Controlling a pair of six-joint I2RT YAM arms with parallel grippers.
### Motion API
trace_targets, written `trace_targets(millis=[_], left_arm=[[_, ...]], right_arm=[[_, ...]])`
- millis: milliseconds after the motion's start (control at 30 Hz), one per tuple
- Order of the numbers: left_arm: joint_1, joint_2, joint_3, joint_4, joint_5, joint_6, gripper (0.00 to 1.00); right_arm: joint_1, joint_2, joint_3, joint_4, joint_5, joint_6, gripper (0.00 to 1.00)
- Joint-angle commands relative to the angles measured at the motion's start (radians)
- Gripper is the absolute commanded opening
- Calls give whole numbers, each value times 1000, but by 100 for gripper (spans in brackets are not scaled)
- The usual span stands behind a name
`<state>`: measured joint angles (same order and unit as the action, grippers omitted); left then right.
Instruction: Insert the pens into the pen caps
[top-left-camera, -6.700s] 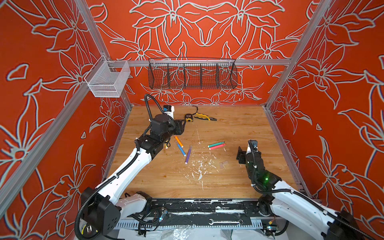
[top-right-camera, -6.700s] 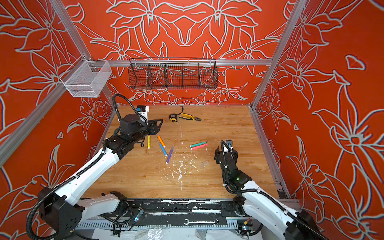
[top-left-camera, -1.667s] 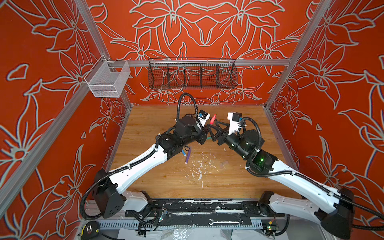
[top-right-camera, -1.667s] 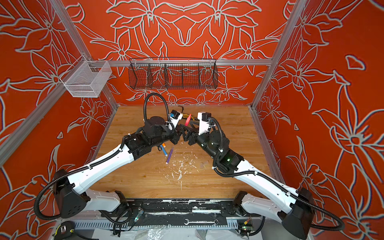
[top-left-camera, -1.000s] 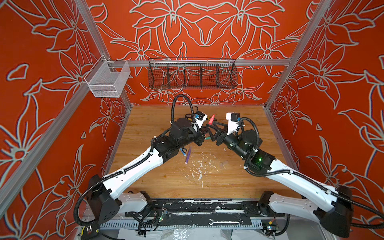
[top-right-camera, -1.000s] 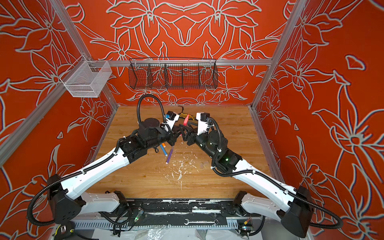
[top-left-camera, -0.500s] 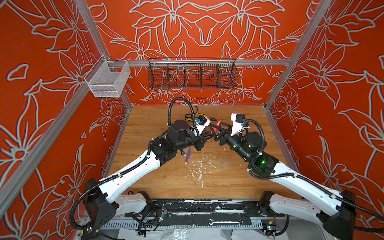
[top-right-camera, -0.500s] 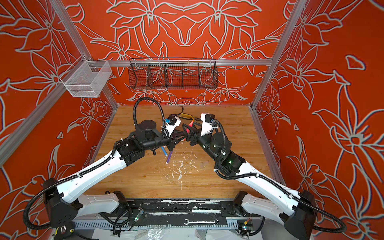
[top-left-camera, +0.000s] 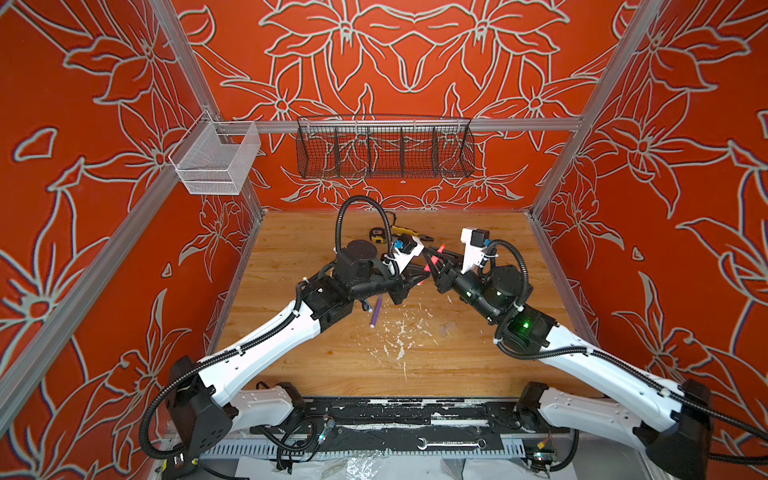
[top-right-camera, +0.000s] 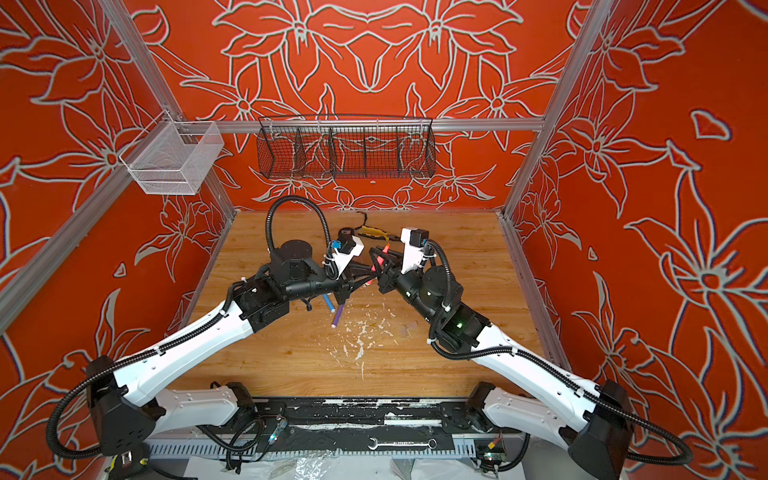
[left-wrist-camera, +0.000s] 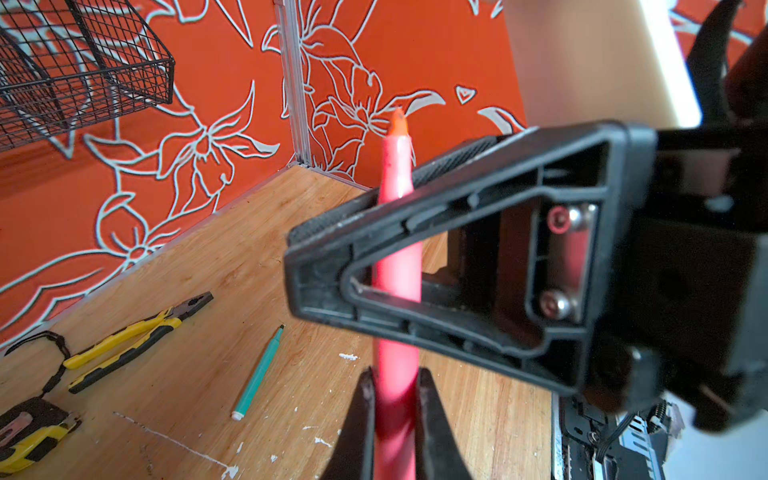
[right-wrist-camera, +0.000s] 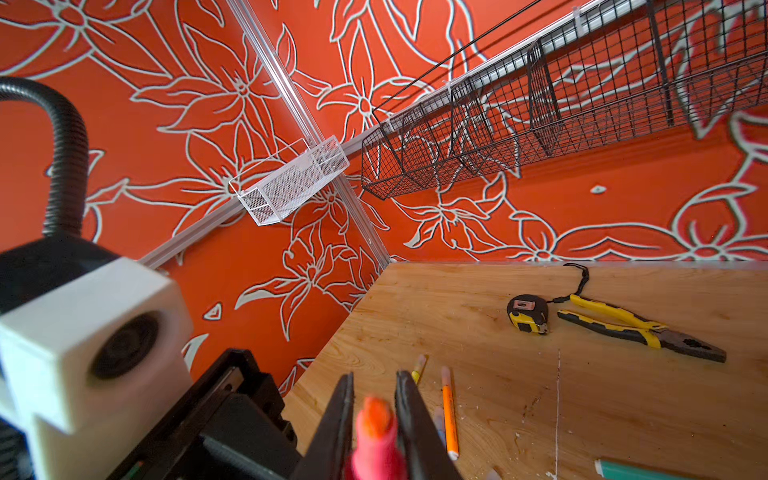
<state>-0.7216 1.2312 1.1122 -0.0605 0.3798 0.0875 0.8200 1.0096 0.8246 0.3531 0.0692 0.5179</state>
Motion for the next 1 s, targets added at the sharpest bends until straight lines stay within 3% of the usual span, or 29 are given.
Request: trace_targets(millis=[0, 100, 200, 400, 567, 600, 733, 967], left_arm=[[-8, -22, -17, 28, 34, 37, 0], [-9, -28, -23, 32, 35, 43, 0], [-11, -30, -26, 36, 38, 46, 0], [-13, -25, -26, 34, 44, 51, 0], [-16, -25, -26, 36, 42, 51, 0], [-16, -25, -26, 37, 43, 51, 2], [-16, -22, -26, 39, 47, 52, 27], [-18, -1, -17, 38, 46, 50, 33]], right_arm=[[8, -30, -20, 29, -4, 11, 23], [6, -50, -34, 35, 6, 11, 35], [6, -65, -40, 32, 11, 8, 36], [6, -69, -43, 31, 5, 5, 15], [6, -59, -39, 41, -20, 14, 8], [5, -59, -38, 42, -23, 17, 7], [6, -57, -46, 64, -51, 35, 5], [7, -43, -64, 119, -97, 65, 4]])
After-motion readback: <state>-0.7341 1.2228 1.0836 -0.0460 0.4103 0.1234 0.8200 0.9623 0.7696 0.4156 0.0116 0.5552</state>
